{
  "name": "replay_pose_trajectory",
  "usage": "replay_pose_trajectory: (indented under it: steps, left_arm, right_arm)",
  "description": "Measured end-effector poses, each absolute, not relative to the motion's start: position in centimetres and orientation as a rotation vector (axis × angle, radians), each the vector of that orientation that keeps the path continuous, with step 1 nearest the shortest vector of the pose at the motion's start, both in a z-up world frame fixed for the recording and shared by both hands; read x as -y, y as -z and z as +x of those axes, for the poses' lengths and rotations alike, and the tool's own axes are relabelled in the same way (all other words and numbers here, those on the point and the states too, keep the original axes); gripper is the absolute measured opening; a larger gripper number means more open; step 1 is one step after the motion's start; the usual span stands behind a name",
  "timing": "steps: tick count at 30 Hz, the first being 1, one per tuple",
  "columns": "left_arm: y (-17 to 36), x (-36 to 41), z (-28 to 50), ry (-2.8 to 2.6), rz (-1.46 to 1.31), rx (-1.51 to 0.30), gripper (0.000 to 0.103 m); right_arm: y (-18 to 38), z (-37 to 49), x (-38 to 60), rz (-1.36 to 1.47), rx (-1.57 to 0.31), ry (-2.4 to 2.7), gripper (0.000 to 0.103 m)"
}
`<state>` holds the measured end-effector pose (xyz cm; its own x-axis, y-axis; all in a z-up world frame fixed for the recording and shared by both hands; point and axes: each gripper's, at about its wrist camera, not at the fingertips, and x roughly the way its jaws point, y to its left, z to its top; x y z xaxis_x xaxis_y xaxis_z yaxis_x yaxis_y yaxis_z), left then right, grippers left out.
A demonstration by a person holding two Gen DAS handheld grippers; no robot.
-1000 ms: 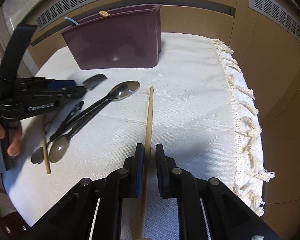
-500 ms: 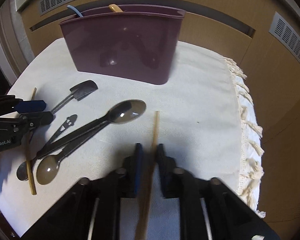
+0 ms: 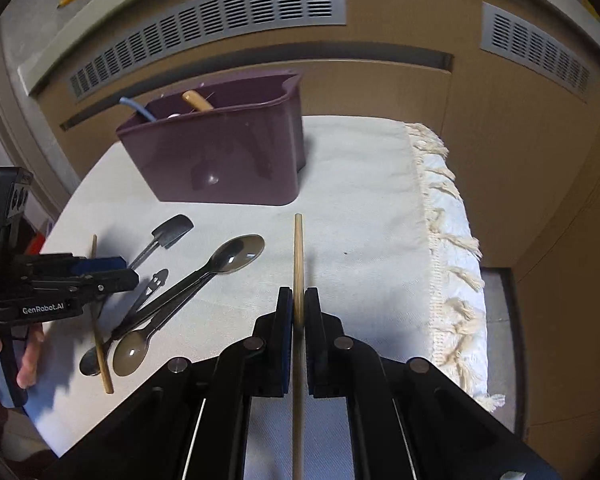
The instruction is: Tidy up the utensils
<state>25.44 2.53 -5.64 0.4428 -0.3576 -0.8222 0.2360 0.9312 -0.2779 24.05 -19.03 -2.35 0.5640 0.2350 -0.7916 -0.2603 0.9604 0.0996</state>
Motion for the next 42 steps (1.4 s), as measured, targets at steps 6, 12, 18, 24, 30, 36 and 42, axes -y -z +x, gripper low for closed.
replay_pose_trajectory:
  steps: [6,12,18,24,30,36,42]
  left_arm:
    - [3.2,-1.5,25.2,0.449,-0.098,-0.989,0.039]
    - [3.0,-1.5,24.2,0.534,-0.098,-1.002,0.04]
    - [3.8,-0.8,27.0,0.328,0.05,-0.998,0.042]
    - [5.4,1.2,30.0,0.259,0.171,-1.063,0.042]
    - [6.0,1.0,31.2,0.253,0.152,-1.102,0.042]
    - [6.0,0.1,30.8,0.247,0.106,-1.076,0.033]
    - [3.8,-2.2,27.2,0.28,0.005,-0.973,0.033]
  right_arm:
    - [2.9,23.2,21.4,0.052,-0.949,-0.274,0.004]
    - [3.5,22.7,22.2,0.096,-0.95,-0.272,0.004]
    - [4.1,22.9,21.4,0.086,-0.965,-0.288,0.004]
    - [4.0,22.4,20.4,0.048,-0.955,-0.302,0.004]
    - [3.8,22.3,20.2,0.021,-0.946,-0.303,0.004]
    - [3.4,22.1,19.9,0.011,-0.932,-0.3,0.004]
    - [2.5,21.9,19.5,0.005,-0.91,-0.302,0.004]
